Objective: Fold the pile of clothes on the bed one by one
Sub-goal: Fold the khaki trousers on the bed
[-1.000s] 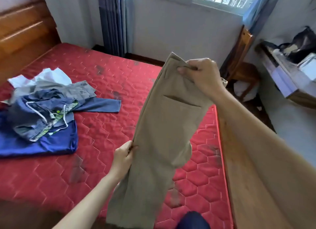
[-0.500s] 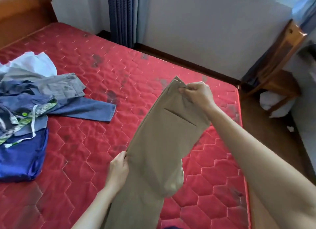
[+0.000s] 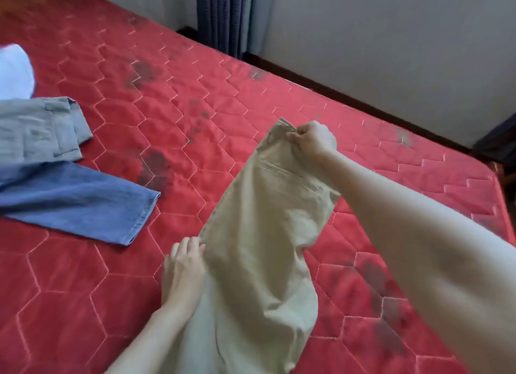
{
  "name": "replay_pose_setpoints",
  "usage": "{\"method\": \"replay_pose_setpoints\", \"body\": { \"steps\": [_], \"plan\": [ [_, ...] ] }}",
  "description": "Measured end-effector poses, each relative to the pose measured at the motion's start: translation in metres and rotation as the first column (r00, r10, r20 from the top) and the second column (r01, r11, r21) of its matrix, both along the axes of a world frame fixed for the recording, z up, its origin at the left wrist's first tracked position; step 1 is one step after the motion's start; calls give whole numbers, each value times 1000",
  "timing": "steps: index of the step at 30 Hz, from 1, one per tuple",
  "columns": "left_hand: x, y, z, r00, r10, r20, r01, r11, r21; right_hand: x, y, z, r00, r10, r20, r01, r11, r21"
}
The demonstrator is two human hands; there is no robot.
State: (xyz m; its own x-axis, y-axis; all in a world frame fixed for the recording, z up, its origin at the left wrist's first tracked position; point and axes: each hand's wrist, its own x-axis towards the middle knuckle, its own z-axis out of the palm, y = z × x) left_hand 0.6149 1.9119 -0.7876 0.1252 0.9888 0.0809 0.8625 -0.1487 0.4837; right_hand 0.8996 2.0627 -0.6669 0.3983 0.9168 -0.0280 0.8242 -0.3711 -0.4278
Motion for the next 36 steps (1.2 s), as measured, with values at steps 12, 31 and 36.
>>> {"method": "replay_pose_setpoints", "body": {
  "steps": [12,31,36],
  "plan": [
    [4,33,-77,998,64,4,-63,972,225,8,93,-152,998,58,3,-58,997,-50],
    [1,35,-69,988,79,137,-100,982,159,4,-99,-149,849,-369,-378,391,920,-20],
    [-5,31,-61,997,8,75,-21,985,169,18,-80,-152,885,-373,-278,374,926,-51]
  ]
}}
